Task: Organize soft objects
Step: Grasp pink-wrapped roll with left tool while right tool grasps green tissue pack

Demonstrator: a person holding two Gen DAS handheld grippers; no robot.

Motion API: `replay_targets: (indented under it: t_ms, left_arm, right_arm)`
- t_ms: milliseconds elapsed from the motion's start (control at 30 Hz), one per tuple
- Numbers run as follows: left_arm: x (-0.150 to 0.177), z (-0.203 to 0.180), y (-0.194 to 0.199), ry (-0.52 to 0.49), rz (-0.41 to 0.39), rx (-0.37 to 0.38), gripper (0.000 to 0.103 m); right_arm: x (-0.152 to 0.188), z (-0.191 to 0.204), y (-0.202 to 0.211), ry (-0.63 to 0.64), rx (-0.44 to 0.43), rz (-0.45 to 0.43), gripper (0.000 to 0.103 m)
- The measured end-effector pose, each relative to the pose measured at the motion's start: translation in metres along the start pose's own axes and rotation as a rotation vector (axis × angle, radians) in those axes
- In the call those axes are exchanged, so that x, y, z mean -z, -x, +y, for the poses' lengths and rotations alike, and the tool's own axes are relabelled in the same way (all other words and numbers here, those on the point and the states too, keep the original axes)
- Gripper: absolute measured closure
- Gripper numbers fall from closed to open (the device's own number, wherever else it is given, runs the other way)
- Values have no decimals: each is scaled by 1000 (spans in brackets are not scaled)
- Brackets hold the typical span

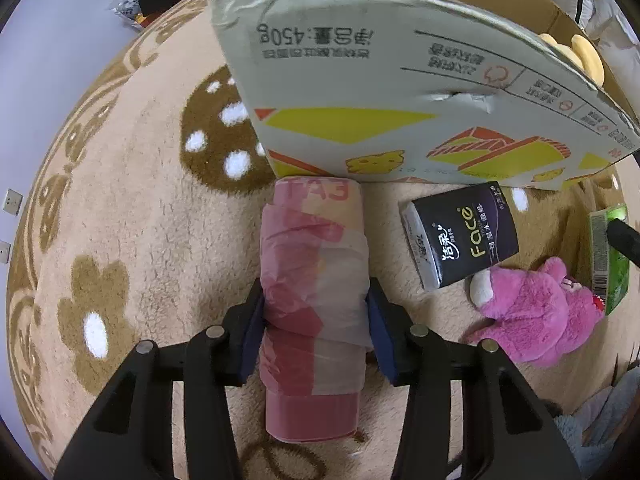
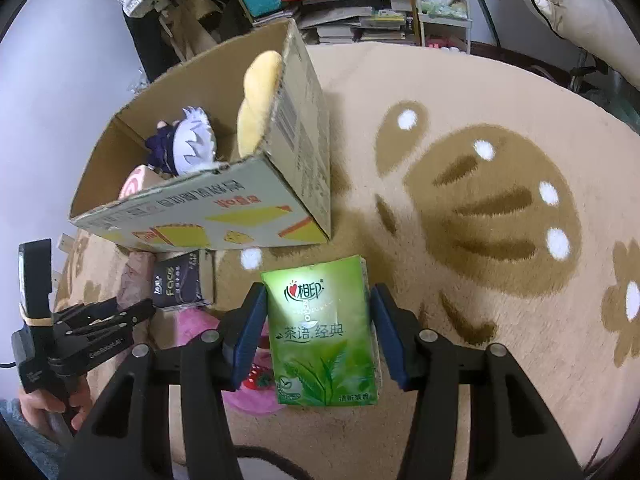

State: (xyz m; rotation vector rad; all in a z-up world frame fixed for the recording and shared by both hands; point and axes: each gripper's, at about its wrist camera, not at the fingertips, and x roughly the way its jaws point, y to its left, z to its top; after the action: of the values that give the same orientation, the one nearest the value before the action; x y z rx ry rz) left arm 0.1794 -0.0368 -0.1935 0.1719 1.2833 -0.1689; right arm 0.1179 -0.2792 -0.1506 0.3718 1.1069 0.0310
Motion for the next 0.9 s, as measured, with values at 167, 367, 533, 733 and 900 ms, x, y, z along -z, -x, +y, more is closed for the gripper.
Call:
replay_targets:
  t_ms: [167, 367, 533, 733, 900]
  left_arm:
    - [4, 7, 10, 18, -22, -47, 58]
    - [8, 11, 24, 61, -59, -60, 58]
    - [11, 7, 45, 76, -153, -121, 59]
    - [8, 20, 70, 126, -247, -147, 59]
    - [6, 36, 93, 162, -308, -158, 59]
  right_arm:
    - [-6, 6, 5, 14, -52, -43, 47]
    - [-8, 15, 16, 47, -53, -104, 47]
    - [-10, 17, 35, 58, -79, -172, 47]
    - [-10, 30, 58, 110, -103, -242, 47]
    - [-13, 39, 69, 131, -124, -273, 47]
